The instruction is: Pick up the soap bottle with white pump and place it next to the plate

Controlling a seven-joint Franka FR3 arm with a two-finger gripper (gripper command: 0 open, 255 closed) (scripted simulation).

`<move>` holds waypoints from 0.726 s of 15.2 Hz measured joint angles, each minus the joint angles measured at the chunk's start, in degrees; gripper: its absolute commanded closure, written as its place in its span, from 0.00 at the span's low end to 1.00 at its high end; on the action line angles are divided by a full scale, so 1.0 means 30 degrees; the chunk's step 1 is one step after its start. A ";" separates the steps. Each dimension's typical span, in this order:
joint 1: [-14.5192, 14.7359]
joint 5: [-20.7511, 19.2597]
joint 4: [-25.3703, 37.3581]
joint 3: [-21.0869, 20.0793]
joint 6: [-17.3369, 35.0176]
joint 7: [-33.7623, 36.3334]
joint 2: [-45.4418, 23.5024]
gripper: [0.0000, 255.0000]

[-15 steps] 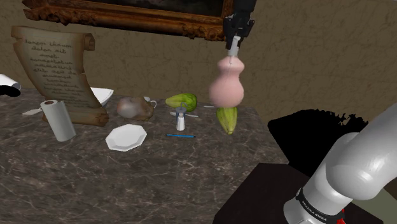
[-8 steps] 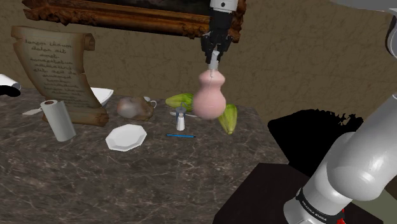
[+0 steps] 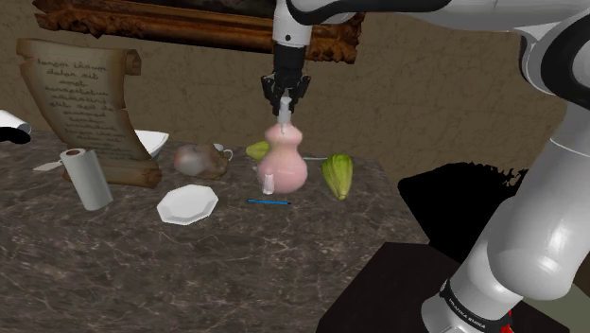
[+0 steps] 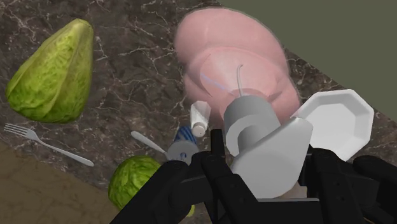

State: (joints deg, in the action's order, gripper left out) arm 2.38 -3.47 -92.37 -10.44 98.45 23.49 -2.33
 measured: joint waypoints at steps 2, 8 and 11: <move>0.0317 -0.0271 0.0628 -0.0255 0.0467 0.0609 -0.1122 1.00; 0.1042 -0.0919 0.1811 -0.0627 0.1604 0.1830 -0.3590 1.00; 0.1068 -0.0974 0.1154 -0.0632 0.2386 0.1951 -0.3717 1.00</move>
State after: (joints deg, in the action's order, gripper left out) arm 5.58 -6.39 -88.91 -12.34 105.61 29.34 -13.48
